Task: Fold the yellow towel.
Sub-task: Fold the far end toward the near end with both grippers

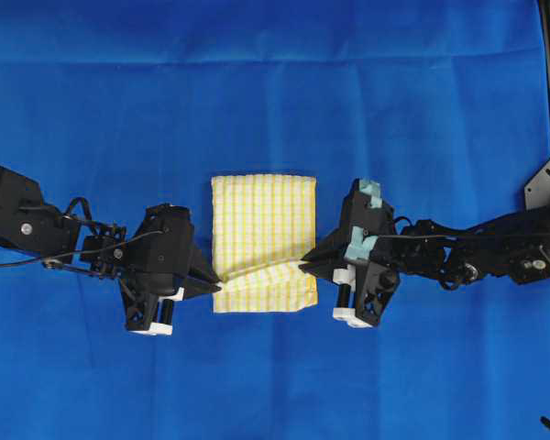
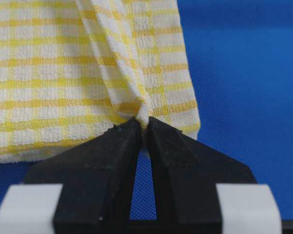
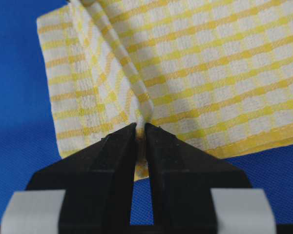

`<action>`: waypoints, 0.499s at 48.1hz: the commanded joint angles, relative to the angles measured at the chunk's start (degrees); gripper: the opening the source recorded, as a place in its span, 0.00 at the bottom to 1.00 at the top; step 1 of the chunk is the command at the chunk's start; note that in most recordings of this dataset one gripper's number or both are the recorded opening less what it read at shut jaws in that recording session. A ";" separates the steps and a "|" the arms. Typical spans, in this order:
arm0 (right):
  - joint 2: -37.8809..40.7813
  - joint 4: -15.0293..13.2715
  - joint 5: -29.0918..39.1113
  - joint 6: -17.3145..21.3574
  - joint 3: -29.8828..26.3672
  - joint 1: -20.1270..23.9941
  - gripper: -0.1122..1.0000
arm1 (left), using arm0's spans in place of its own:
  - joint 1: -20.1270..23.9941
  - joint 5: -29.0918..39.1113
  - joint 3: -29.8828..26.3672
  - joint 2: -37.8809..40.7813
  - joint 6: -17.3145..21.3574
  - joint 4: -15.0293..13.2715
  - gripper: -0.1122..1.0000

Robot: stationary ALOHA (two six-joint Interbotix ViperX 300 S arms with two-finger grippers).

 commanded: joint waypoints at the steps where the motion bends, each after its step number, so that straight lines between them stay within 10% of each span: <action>1: -0.26 0.09 0.00 0.09 -0.88 0.35 0.17 | -0.44 -0.44 -0.79 0.35 -0.09 0.18 0.15; 19: 0.00 0.09 0.97 0.00 -1.49 2.02 0.18 | 0.70 -0.44 -1.76 -0.18 0.88 0.18 0.15; 24: -0.18 0.09 0.97 -0.09 -1.41 2.11 0.37 | 0.53 0.35 -2.02 -1.93 0.97 0.35 0.16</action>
